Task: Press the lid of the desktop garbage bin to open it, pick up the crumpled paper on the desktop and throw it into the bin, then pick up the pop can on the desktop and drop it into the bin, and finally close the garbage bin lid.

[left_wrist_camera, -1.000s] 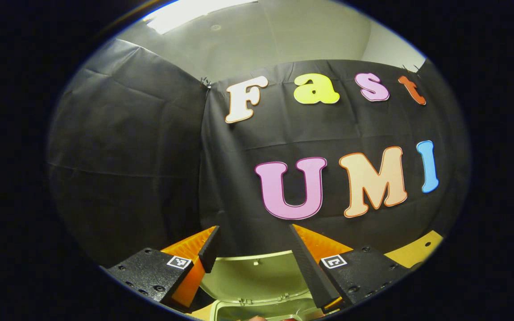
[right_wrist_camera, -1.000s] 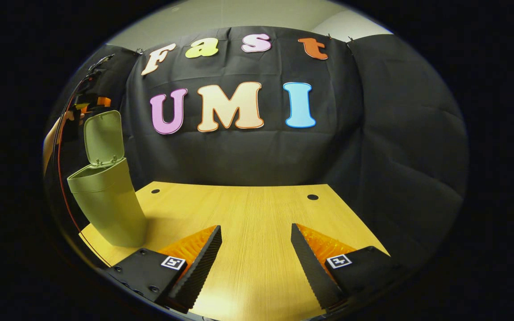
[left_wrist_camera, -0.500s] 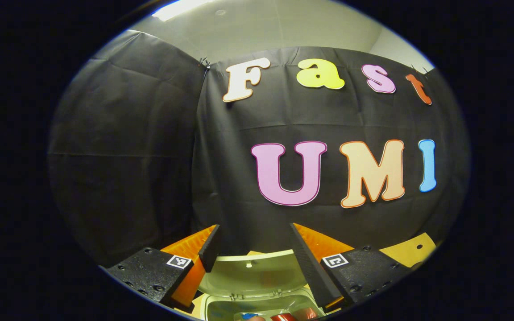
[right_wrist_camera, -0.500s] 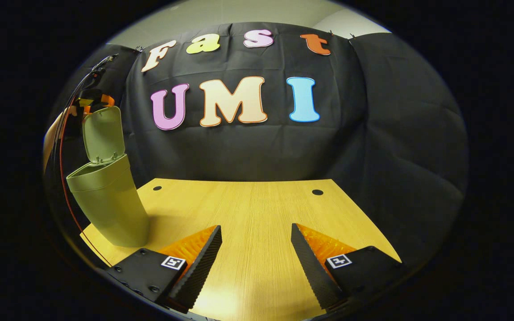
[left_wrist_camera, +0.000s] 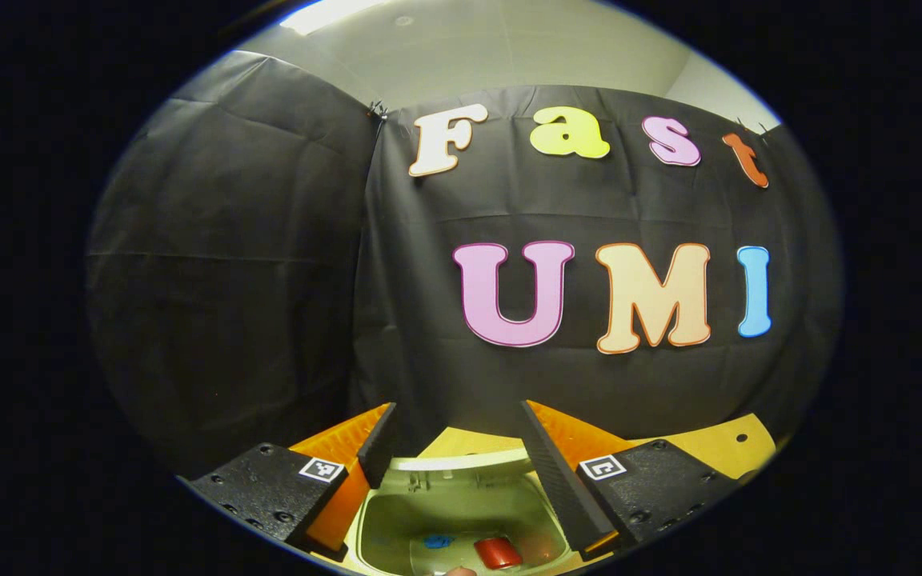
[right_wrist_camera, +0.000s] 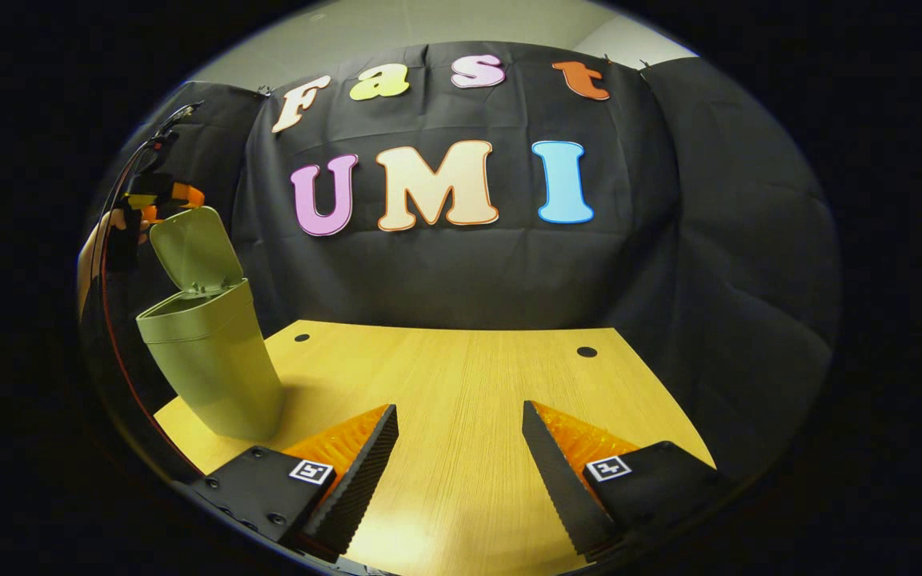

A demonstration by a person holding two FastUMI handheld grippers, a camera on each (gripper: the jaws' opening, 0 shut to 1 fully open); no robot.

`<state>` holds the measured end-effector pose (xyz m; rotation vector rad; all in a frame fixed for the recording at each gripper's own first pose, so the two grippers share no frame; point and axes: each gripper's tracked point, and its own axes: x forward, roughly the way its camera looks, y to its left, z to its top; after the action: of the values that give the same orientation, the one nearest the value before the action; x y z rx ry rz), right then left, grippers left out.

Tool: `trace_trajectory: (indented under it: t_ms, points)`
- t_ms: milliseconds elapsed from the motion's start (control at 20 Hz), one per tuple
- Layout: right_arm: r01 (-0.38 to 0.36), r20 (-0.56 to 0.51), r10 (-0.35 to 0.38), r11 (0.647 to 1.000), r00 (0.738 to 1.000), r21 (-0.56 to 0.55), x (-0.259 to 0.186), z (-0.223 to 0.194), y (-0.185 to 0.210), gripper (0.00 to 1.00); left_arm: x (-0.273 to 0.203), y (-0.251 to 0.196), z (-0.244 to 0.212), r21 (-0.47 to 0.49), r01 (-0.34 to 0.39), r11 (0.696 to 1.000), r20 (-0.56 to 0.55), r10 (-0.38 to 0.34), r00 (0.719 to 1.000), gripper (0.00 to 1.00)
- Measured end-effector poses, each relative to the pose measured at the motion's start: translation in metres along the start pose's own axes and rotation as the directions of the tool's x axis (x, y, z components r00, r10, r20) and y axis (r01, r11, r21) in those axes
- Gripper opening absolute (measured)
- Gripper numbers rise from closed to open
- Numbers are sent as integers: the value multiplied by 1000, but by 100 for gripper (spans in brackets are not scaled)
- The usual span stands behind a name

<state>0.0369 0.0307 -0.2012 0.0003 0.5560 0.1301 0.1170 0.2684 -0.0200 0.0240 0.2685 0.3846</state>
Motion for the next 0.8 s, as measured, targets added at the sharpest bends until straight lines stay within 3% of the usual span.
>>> trace_trajectory:
  t_ms: [800]
  points:
    - [-75,-26,73,995,997,-69,-21,-15,-3,97,-64,-15,-83,-7,2,1000,-142,-3,990,89]
